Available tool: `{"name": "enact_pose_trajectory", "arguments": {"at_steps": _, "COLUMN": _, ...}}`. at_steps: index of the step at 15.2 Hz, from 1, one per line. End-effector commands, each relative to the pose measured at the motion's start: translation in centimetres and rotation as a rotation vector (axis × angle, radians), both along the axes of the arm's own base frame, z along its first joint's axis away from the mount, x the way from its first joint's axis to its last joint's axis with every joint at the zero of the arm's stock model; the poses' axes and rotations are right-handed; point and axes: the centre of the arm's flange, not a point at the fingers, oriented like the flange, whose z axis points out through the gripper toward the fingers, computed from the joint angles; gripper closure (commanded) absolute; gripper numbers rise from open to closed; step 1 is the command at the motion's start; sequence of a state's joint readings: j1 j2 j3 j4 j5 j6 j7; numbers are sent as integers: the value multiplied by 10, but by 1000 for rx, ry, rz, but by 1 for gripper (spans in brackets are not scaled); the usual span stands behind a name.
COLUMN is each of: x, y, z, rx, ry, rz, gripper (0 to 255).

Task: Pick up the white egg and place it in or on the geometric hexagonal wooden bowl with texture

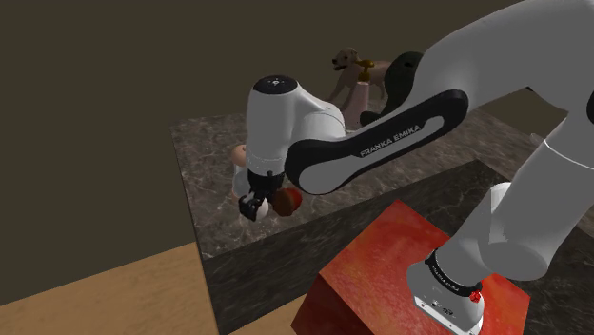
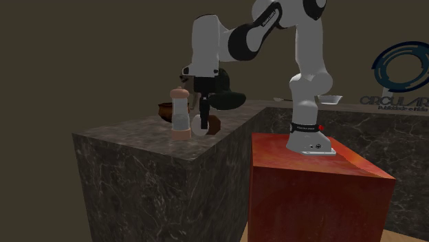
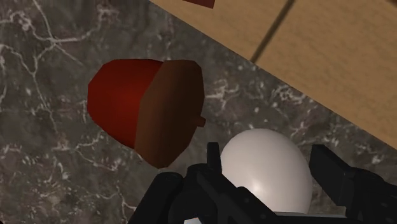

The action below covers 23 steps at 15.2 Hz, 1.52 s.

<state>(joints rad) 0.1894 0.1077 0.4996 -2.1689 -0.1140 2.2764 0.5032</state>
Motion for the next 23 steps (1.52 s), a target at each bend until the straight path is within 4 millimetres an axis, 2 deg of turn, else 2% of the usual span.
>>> {"name": "enact_pose_trajectory", "arguments": {"at_steps": 1, "x": 0, "y": -1, "z": 10, "rx": 0, "ry": 0, "rz": 0, "gripper": 255}}
{"name": "enact_pose_trajectory", "arguments": {"at_steps": 23, "x": 0, "y": -1, "z": 127, "rx": 0, "ry": 0, "rz": 0, "gripper": 255}}
